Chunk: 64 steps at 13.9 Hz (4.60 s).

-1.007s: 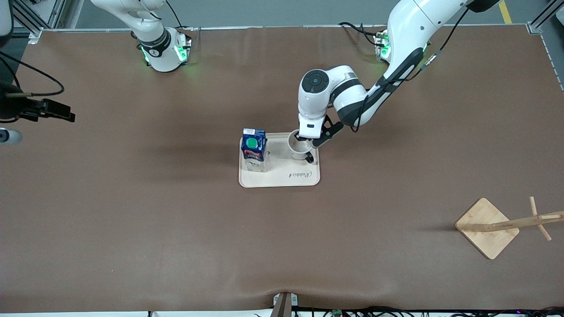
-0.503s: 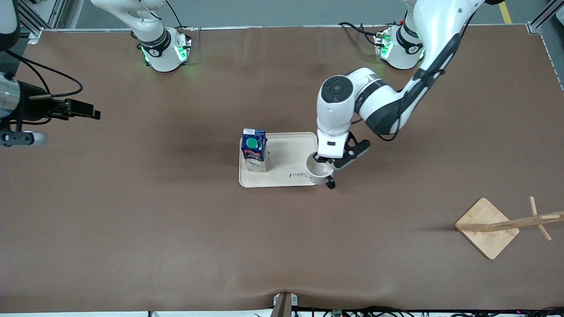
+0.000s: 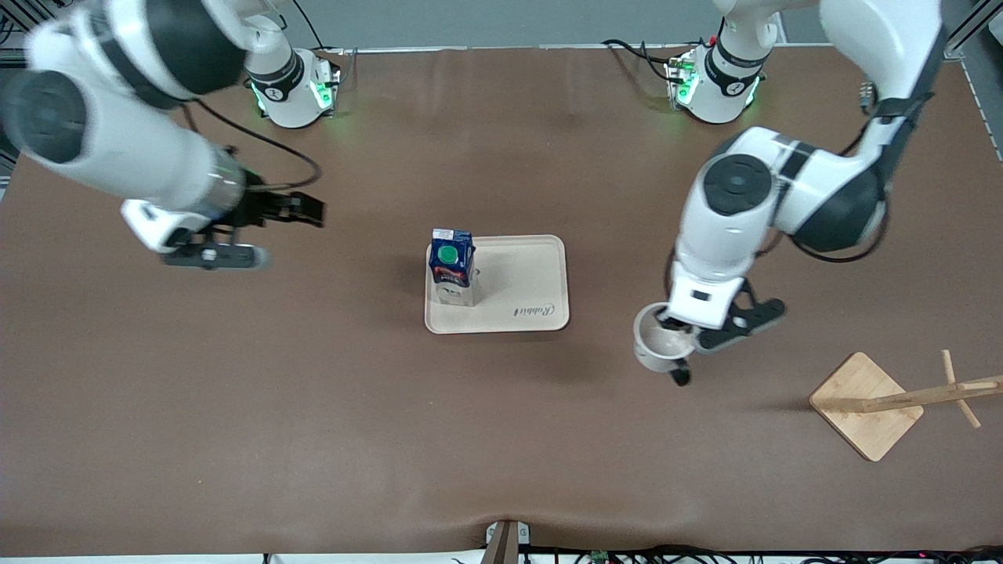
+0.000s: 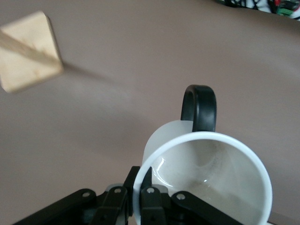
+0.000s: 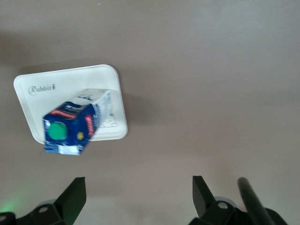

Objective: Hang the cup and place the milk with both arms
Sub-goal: 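Carry the mug toward the wooden stand while the right gripper grasps the milk, then hang the mug on the stand while the right gripper carries the milk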

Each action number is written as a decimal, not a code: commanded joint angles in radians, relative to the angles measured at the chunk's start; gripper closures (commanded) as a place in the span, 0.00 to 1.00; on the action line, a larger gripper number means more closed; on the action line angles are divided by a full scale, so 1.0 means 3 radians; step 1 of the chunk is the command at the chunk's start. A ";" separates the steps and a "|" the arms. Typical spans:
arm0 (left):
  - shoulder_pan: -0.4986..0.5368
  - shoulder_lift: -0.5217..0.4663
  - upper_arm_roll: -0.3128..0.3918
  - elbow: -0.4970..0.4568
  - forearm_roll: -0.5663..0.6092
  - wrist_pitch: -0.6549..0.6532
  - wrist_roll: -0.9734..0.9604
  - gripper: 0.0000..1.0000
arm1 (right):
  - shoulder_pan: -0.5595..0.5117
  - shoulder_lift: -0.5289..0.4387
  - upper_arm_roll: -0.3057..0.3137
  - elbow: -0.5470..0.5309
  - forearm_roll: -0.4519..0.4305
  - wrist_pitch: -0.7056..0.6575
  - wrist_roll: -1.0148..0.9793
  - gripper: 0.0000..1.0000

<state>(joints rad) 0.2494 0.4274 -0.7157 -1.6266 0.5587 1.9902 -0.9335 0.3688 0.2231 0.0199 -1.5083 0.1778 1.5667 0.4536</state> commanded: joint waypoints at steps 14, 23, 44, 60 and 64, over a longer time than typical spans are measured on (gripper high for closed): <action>0.1638 -0.0382 -0.0028 0.0278 -0.1135 -0.0115 0.2994 1.00 | 0.0862 0.0877 -0.0041 0.0042 -0.0015 0.1031 0.0390 0.00; 0.1975 -0.0264 -0.0007 0.0334 -0.1709 0.0289 0.2882 1.00 | 0.0975 0.1020 -0.0046 -0.0085 -0.0025 0.1057 0.0646 0.18; 0.2124 -0.0197 -0.0007 0.0155 -0.1862 0.0177 0.2866 0.00 | -0.1290 0.0464 -0.0061 -0.0119 -0.0199 -0.0422 -0.1321 1.00; 0.2078 -0.0919 -0.0805 0.0538 -0.1392 -0.1366 0.2268 0.00 | -0.1956 0.0121 -0.0056 -0.1379 -0.0444 0.0428 -0.2351 1.00; 0.2073 -0.1010 -0.0892 0.0667 -0.1387 -0.1654 0.2263 0.00 | -0.1955 0.0156 -0.0051 -0.1338 -0.0444 0.0407 -0.2335 0.00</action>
<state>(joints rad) 0.8623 0.1541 -0.9606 -1.4460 0.1283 1.5303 -0.2430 -0.1997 0.3062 -0.0146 -1.8830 0.0585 1.6816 -0.2398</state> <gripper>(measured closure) 0.000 0.322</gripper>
